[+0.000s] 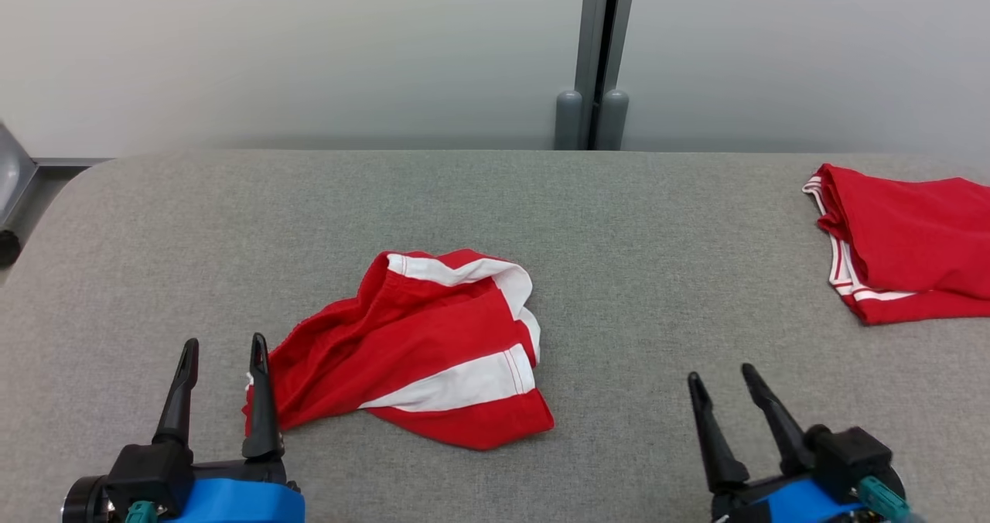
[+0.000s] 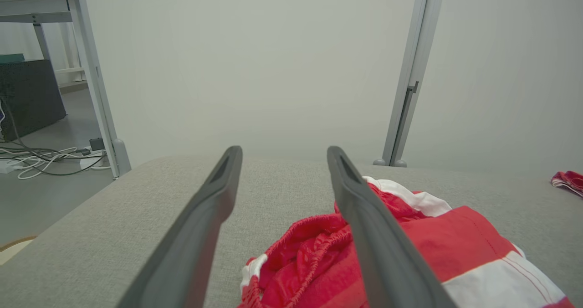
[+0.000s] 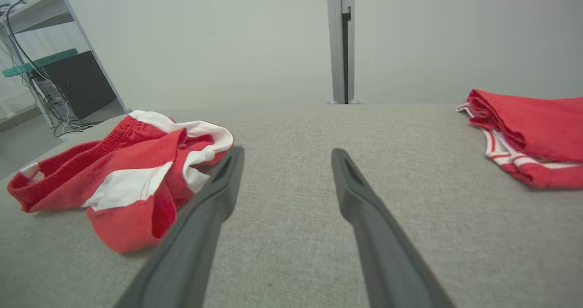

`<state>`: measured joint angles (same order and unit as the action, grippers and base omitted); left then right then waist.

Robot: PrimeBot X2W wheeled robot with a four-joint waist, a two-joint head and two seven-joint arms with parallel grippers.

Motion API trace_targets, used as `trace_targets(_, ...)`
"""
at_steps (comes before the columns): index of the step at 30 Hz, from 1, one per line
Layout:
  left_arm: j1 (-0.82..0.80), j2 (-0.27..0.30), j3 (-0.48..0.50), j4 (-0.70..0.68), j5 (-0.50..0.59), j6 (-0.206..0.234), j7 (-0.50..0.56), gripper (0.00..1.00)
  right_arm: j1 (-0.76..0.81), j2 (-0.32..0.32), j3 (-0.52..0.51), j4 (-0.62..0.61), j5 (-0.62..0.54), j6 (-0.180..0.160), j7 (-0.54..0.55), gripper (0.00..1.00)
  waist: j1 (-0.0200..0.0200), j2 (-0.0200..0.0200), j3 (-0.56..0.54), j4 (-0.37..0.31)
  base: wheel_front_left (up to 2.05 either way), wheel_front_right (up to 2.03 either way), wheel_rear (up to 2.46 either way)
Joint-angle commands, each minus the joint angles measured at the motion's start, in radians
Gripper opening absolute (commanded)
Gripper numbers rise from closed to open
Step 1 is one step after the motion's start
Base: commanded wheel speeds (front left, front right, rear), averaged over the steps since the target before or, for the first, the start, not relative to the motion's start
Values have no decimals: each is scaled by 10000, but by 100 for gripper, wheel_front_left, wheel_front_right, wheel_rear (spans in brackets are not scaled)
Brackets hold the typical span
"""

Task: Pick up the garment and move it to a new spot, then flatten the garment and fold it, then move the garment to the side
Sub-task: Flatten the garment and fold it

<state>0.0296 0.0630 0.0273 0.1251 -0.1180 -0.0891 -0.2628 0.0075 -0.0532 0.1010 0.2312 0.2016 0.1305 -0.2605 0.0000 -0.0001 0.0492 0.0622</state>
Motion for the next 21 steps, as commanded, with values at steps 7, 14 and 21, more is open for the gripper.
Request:
trace_targets(7, -226, -89, 88, 126, 95, -160, -24, 100, -1192, -358, 1848, 662, 248, 5, 532, 100, 0, 1, 20, 343, 0, 0, 0)
trace_targets(14, -380, -121, -67, 184, 109, -267, -24, 100, -2333, -381, 3175, 1972, 896, 4, 812, 100, 0, 1, 125, 835, 0, 0, 0)
trace_targets(21, -480, -128, -265, 227, -21, -294, -24, 100, -3124, -380, 3943, 3367, 1532, 5, 785, 100, 0, 1, 381, 1312, 0, 0, 0)
